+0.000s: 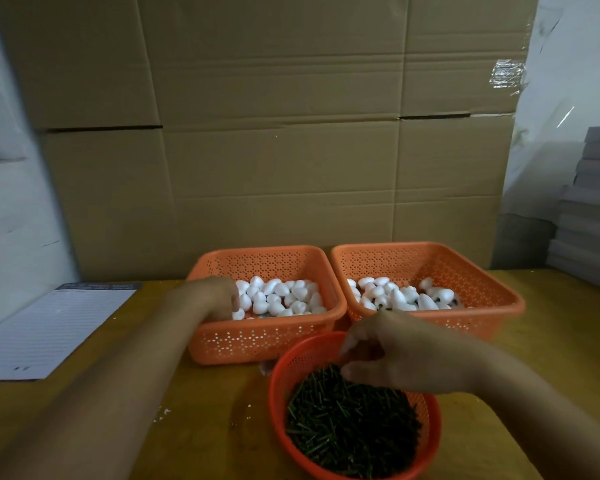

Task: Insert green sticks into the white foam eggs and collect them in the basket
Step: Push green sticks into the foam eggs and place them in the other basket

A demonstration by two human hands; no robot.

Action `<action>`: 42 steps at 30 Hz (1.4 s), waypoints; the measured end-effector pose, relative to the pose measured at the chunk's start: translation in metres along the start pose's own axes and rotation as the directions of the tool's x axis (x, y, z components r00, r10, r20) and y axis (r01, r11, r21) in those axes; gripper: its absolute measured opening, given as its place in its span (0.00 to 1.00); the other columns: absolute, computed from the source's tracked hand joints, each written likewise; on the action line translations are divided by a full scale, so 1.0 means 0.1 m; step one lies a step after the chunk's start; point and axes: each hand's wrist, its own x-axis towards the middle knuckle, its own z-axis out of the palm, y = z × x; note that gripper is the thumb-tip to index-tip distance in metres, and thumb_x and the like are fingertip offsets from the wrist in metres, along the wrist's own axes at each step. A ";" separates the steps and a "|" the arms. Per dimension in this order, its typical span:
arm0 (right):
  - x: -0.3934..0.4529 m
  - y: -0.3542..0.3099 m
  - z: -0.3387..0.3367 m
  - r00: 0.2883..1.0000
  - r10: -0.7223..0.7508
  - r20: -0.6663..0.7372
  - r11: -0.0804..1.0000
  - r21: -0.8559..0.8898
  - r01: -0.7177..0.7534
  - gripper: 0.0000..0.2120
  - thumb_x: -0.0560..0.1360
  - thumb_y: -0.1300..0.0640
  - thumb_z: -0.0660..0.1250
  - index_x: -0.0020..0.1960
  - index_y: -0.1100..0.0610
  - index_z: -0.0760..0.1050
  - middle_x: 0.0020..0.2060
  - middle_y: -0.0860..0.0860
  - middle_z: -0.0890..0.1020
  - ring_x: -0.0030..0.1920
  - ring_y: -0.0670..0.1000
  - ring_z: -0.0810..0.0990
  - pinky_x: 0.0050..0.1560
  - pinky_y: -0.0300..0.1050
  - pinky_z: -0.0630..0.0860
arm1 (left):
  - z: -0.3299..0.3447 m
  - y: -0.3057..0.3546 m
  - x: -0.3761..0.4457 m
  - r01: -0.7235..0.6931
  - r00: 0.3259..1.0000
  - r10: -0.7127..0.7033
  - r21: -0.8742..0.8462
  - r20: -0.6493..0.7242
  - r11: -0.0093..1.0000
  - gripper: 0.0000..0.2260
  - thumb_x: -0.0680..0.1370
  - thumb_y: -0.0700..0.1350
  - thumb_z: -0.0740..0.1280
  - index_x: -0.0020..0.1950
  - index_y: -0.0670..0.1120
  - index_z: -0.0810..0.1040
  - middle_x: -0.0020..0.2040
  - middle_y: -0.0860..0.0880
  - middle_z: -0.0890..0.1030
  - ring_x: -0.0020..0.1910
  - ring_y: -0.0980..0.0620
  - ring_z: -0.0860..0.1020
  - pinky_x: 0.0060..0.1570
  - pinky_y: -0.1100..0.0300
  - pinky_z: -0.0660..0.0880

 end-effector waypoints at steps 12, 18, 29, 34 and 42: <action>0.04 0.08 0.07 0.992 0.064 0.109 0.988 -0.150 -0.048 0.15 0.76 0.42 0.69 0.60 0.46 0.79 0.46 0.39 0.81 0.45 0.37 0.78 0.44 0.31 0.72 | 0.05 0.19 0.09 0.027 0.999 -0.029 0.050 0.025 0.998 0.14 0.83 0.43 0.62 0.68 0.44 0.74 0.67 0.45 0.76 0.65 0.46 0.75 0.63 0.56 0.71; 0.05 0.08 0.09 0.991 0.062 0.116 0.989 -0.137 -0.046 0.15 0.77 0.43 0.69 0.61 0.46 0.78 0.45 0.38 0.80 0.43 0.35 0.77 0.43 0.31 0.70 | 0.07 0.15 0.09 0.059 0.998 -0.058 -0.023 0.040 0.998 0.14 0.83 0.45 0.62 0.68 0.45 0.70 0.62 0.46 0.76 0.56 0.49 0.75 0.56 0.57 0.71; 0.04 0.06 0.10 0.985 0.089 0.150 0.987 -0.149 -0.067 0.16 0.77 0.43 0.68 0.63 0.46 0.78 0.50 0.42 0.82 0.48 0.40 0.79 0.48 0.36 0.75 | 0.03 0.17 -0.01 0.073 0.997 -0.073 0.010 0.031 0.997 0.15 0.85 0.49 0.57 0.68 0.45 0.70 0.67 0.45 0.76 0.64 0.46 0.75 0.60 0.55 0.70; 0.04 0.06 0.09 0.985 0.078 0.152 0.989 -0.140 -0.057 0.16 0.78 0.43 0.68 0.63 0.46 0.78 0.50 0.42 0.82 0.48 0.40 0.79 0.48 0.35 0.75 | 0.04 0.28 0.00 0.124 0.991 -0.120 -0.062 0.065 0.990 0.23 0.84 0.46 0.62 0.77 0.43 0.62 0.74 0.43 0.70 0.70 0.44 0.71 0.69 0.52 0.69; 0.03 0.07 0.09 0.983 0.085 0.162 0.987 -0.146 -0.061 0.16 0.77 0.43 0.68 0.63 0.46 0.77 0.49 0.41 0.81 0.48 0.39 0.79 0.48 0.36 0.74 | 0.03 0.20 0.04 0.051 0.997 -0.050 -0.015 0.062 0.999 0.20 0.83 0.43 0.61 0.75 0.45 0.67 0.76 0.45 0.69 0.69 0.46 0.72 0.69 0.52 0.69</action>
